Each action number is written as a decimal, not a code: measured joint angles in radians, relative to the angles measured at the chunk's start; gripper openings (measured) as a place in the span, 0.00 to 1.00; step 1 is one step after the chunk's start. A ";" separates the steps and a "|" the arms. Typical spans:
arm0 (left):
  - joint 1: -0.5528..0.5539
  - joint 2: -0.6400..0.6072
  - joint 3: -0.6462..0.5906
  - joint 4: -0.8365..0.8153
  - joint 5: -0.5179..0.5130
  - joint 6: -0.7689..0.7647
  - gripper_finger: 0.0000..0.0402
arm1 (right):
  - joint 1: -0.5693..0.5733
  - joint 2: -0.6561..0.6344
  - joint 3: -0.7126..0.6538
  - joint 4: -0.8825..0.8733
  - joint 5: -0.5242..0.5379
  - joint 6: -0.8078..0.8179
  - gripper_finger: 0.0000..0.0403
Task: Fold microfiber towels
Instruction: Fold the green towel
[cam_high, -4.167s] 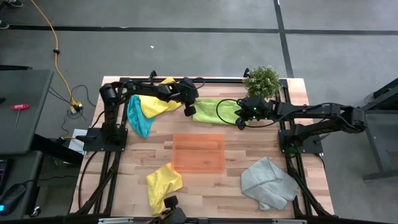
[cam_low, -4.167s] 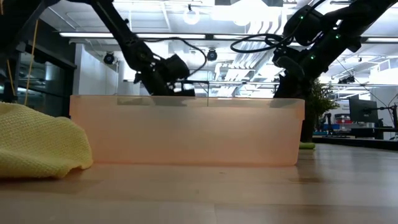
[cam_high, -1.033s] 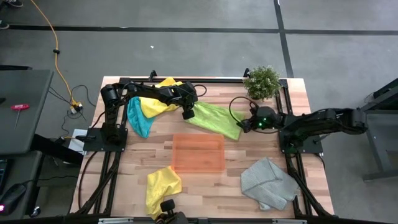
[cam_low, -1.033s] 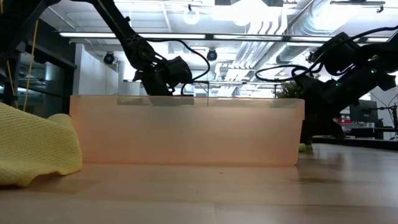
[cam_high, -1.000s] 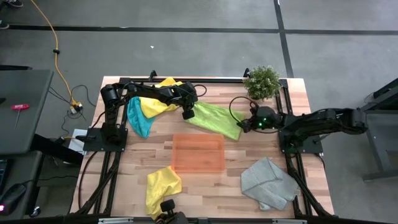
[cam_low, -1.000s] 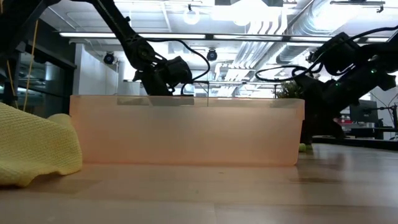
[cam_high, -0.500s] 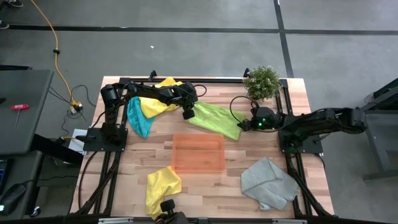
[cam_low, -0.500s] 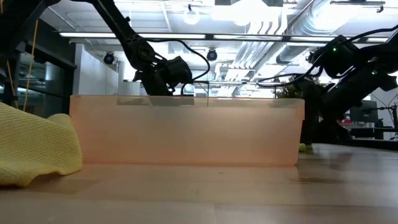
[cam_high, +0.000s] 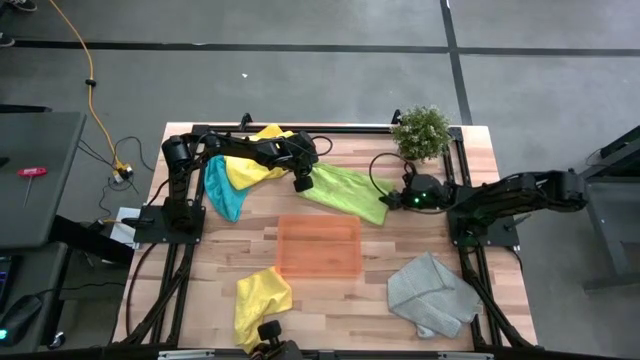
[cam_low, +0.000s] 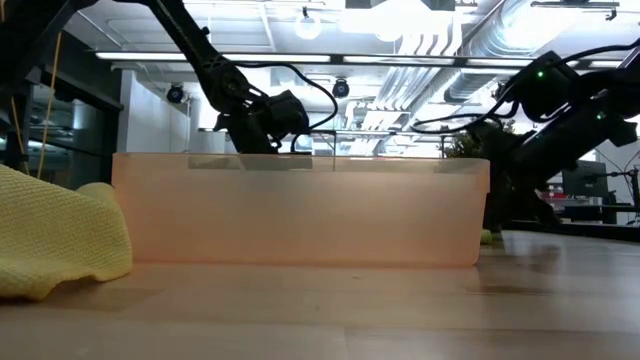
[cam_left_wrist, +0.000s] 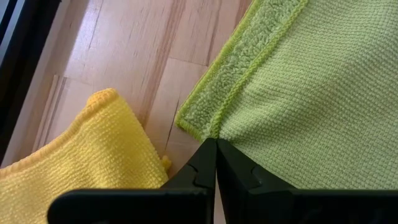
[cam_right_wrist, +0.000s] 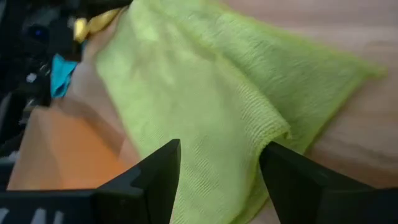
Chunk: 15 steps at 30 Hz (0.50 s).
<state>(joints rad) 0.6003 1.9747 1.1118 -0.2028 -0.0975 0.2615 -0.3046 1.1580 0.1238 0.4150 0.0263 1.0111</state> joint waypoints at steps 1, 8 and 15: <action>0.000 0.000 0.000 0.000 0.000 0.000 0.00 | 0.000 0.000 0.000 -0.003 0.018 -0.002 0.51; 0.000 0.000 0.000 0.001 0.000 0.000 0.00 | 0.000 0.000 0.000 0.001 0.080 -0.023 0.37; 0.000 0.000 0.000 0.021 0.000 -0.016 0.00 | 0.000 0.000 0.000 0.004 0.091 -0.044 0.19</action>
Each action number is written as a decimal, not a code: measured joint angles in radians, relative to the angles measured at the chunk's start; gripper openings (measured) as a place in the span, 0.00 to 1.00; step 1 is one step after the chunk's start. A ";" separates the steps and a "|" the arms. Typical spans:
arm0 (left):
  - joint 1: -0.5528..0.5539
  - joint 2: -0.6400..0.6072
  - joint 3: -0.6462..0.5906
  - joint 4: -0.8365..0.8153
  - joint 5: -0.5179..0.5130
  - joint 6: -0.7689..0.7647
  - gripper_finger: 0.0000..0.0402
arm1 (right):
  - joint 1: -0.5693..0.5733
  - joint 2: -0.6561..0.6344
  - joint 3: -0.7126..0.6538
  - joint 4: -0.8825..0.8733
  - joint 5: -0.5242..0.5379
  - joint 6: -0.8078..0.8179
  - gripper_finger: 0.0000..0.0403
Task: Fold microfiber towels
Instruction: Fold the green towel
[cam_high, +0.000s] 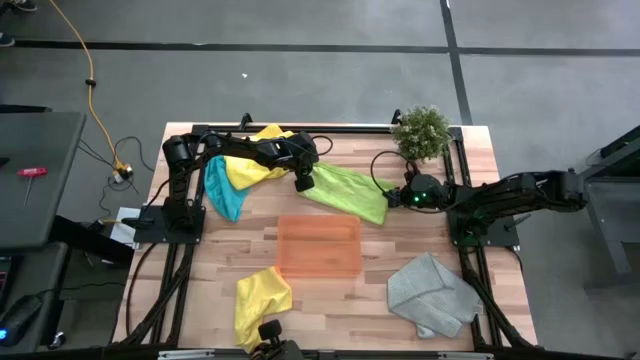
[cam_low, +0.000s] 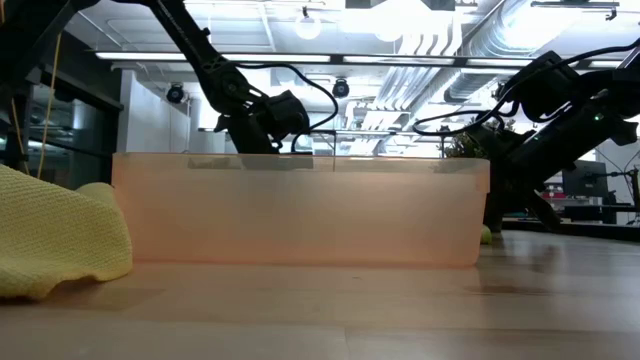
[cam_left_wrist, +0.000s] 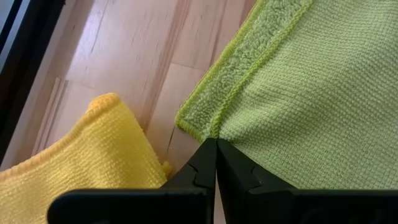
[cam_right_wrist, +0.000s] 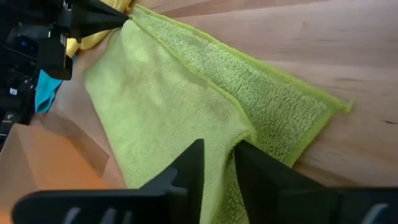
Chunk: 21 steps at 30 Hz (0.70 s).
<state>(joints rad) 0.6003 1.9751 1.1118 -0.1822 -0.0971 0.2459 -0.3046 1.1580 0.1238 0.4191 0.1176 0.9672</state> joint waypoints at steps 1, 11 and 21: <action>0.000 0.000 0.000 0.000 0.000 0.000 0.00 | 0.000 0.000 0.000 0.000 0.005 0.000 0.18; 0.000 0.000 0.000 0.000 0.000 -0.001 0.00 | -0.003 0.000 0.000 -0.011 0.076 -0.041 0.08; 0.000 -0.034 -0.005 -0.029 0.012 -0.026 0.00 | -0.003 -0.018 0.001 0.050 0.094 -0.175 0.00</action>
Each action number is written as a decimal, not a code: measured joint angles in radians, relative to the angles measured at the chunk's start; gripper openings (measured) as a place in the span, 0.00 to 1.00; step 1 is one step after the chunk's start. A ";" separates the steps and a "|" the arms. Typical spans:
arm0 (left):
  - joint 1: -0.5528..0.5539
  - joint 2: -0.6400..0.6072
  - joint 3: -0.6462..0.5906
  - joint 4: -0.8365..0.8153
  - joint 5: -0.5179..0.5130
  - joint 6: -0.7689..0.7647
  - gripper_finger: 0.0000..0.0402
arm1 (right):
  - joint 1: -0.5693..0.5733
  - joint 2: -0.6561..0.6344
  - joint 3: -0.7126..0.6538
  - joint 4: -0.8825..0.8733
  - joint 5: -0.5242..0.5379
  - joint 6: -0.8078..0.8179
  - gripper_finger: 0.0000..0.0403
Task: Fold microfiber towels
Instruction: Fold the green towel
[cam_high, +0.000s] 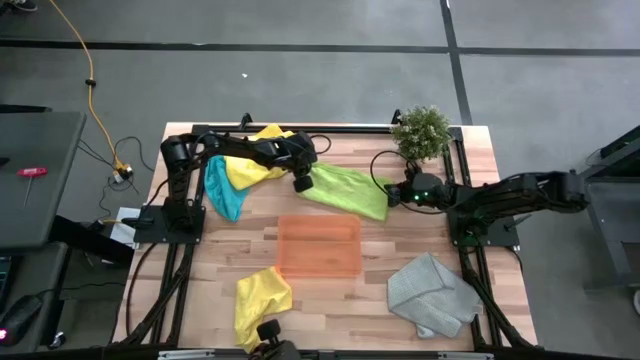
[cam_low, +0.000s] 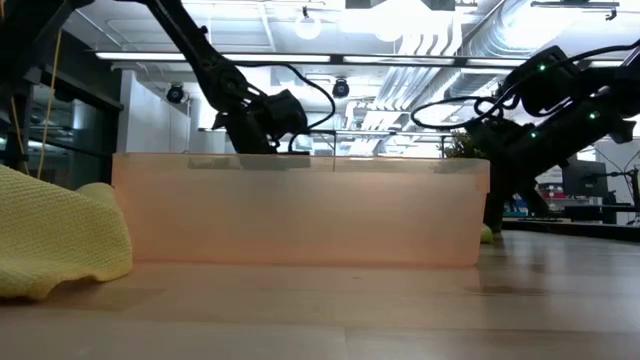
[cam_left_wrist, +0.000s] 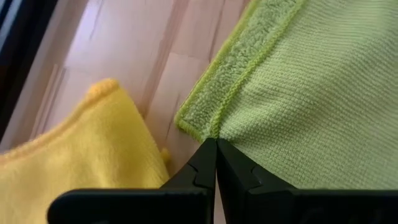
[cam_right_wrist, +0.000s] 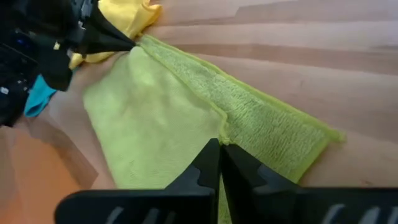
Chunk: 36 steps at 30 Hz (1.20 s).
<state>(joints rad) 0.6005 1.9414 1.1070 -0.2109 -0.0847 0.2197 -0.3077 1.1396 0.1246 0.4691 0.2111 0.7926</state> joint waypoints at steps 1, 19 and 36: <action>0.000 -0.012 -0.001 -0.006 0.010 -0.001 0.00 | 0.000 -0.003 0.000 -0.002 0.004 -0.013 0.00; 0.002 -0.103 0.004 0.013 0.003 -0.002 0.00 | -0.032 -0.178 0.000 -0.116 0.132 -0.306 0.00; 0.008 -0.016 0.006 0.204 -0.044 -0.022 0.00 | -0.116 -0.145 0.000 -0.223 0.215 -0.304 0.00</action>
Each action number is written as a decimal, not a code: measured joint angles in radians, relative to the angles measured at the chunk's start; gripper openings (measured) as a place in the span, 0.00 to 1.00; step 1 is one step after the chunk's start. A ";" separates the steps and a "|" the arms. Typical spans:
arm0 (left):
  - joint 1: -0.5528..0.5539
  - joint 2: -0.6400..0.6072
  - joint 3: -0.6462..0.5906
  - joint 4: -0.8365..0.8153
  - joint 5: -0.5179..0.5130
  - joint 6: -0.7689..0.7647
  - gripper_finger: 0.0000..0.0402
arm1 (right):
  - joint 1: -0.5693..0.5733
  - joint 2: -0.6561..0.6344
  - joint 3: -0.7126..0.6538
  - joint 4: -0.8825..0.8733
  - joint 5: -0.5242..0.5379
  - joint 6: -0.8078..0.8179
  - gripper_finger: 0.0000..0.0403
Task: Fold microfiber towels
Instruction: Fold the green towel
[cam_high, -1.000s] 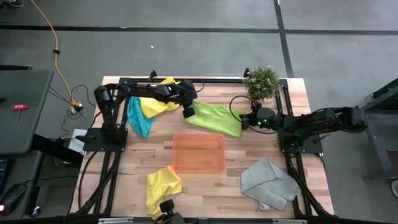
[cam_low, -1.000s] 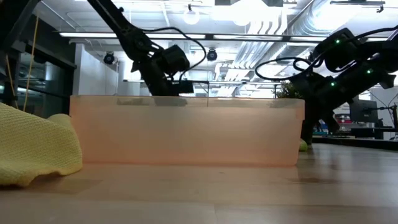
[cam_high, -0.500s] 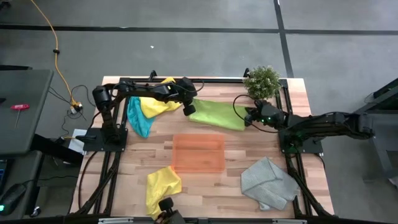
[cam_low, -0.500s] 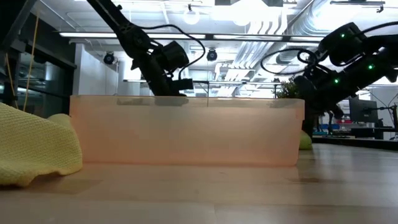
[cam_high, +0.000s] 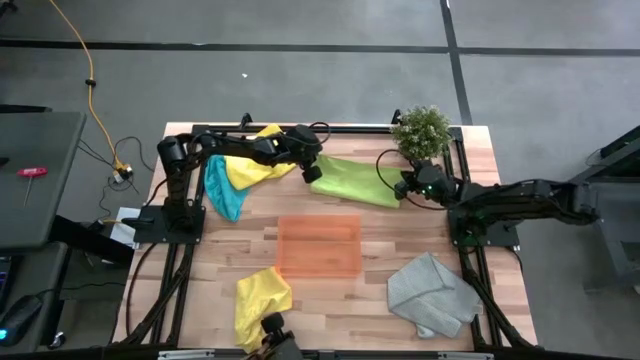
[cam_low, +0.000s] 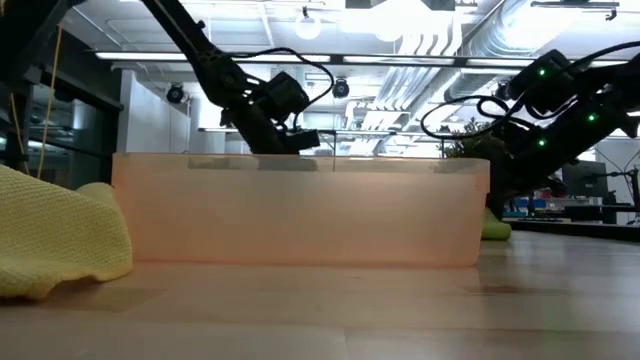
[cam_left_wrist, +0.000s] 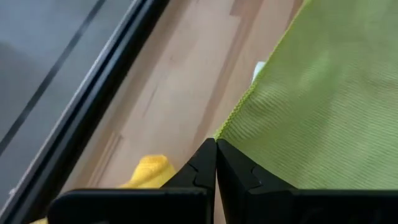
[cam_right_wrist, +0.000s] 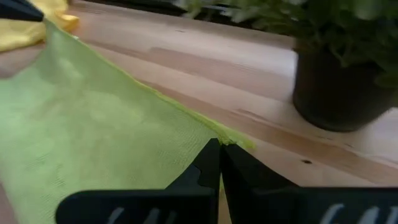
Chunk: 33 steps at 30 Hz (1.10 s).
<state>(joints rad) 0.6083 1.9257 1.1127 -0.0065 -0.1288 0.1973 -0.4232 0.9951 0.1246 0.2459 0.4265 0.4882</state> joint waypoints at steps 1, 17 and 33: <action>0.000 0.011 0.001 0.003 -0.005 0.005 0.00 | -0.010 0.000 0.000 -0.008 -0.006 0.009 0.00; -0.003 0.059 -0.001 0.025 -0.155 0.027 0.06 | -0.082 0.000 0.000 -0.025 -0.061 0.080 0.16; -0.009 0.024 -0.001 0.006 -0.147 0.042 0.43 | -0.103 -0.001 0.000 0.161 -0.157 -0.027 0.53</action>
<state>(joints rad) 0.5995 1.9496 1.1122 -0.0007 -0.2758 0.2394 -0.5262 0.9943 0.1242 0.4073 0.2691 0.4611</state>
